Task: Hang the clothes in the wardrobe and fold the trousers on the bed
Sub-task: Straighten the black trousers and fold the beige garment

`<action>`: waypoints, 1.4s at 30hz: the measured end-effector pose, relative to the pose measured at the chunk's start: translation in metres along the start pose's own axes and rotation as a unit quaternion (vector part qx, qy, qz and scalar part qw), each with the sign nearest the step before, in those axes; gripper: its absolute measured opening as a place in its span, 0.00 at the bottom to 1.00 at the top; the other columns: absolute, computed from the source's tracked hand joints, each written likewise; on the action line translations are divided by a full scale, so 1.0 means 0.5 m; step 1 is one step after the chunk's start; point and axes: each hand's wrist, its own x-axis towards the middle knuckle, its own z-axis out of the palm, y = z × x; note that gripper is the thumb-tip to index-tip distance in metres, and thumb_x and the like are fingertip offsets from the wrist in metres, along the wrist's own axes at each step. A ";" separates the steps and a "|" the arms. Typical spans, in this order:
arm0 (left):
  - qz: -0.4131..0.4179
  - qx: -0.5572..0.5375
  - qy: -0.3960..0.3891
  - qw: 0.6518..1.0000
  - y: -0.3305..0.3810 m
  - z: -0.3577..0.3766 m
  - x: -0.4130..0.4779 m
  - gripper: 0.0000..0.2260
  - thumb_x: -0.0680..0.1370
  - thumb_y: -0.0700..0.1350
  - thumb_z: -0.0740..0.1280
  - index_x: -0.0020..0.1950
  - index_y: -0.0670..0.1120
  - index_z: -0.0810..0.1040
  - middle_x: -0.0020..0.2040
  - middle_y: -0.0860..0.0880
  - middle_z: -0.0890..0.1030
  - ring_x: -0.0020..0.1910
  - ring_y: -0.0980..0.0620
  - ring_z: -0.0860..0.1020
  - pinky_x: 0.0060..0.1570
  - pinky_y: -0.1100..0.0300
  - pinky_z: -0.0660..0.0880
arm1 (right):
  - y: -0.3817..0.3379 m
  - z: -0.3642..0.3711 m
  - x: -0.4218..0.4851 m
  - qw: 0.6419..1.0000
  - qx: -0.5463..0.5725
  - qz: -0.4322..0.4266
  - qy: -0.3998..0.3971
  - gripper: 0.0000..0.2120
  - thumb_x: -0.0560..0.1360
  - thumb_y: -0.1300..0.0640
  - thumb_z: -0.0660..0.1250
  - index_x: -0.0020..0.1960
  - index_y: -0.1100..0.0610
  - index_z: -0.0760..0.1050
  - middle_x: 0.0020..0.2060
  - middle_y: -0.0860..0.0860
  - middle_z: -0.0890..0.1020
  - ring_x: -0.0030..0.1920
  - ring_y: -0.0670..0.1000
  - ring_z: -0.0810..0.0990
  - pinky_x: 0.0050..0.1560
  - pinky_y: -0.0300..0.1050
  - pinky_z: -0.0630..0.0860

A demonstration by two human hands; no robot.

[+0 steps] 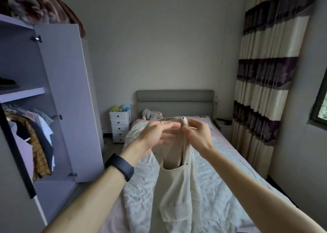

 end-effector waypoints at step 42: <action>-0.069 0.085 -0.144 0.984 -0.270 0.122 -0.058 0.29 0.61 0.66 0.76 0.58 0.58 0.77 0.53 0.55 0.83 0.50 0.54 0.82 0.46 0.56 0.77 | 0.038 -0.203 0.059 0.960 0.123 0.106 0.230 0.14 0.71 0.67 0.62 0.30 0.53 0.75 0.25 0.45 0.74 0.30 0.45 0.74 0.36 0.40 0.71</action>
